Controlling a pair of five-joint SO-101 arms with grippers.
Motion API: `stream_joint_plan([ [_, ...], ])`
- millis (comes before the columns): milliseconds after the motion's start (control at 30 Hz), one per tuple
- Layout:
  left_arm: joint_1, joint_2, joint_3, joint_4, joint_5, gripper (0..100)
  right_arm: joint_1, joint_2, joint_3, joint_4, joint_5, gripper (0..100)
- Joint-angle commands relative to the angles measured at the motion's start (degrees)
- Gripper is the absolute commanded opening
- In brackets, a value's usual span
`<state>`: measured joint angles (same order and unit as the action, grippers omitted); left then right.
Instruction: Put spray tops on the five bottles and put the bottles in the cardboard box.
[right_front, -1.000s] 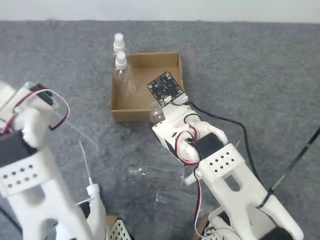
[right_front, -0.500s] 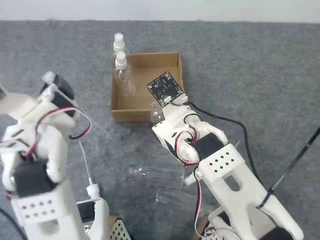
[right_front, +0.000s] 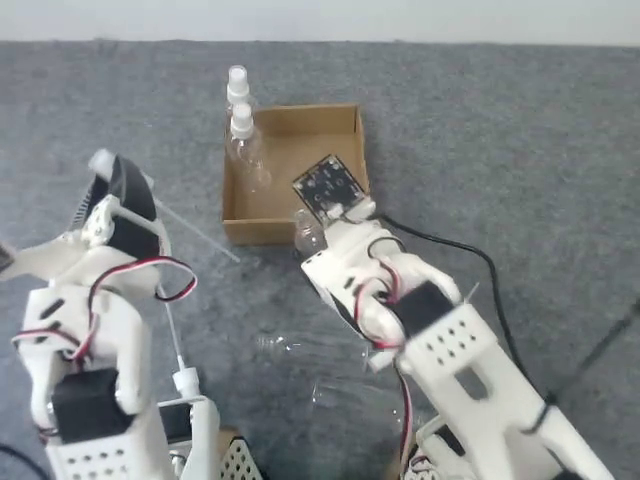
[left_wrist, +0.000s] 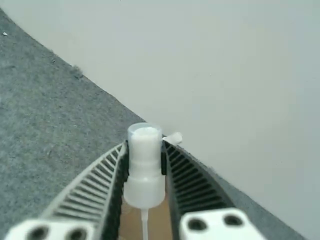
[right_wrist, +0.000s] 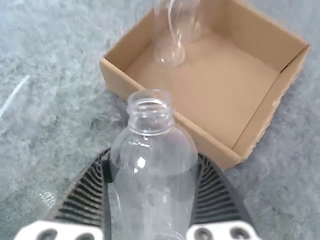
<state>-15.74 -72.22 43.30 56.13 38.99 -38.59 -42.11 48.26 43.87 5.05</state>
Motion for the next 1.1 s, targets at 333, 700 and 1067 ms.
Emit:
stream_joint_plan([
  [333,0.0,-9.14,0.13,-2.02,5.63,1,-2.68,-9.27,4.31,-3.82,4.13,0.6],
  [700,0.09,-10.9,0.48,-2.02,5.71,1,-6.99,-9.27,5.89,-3.91,7.65,0.6],
  [1067,0.35,-11.25,7.52,-8.26,5.71,1,-8.57,-9.27,5.98,-3.47,9.76,0.6],
])
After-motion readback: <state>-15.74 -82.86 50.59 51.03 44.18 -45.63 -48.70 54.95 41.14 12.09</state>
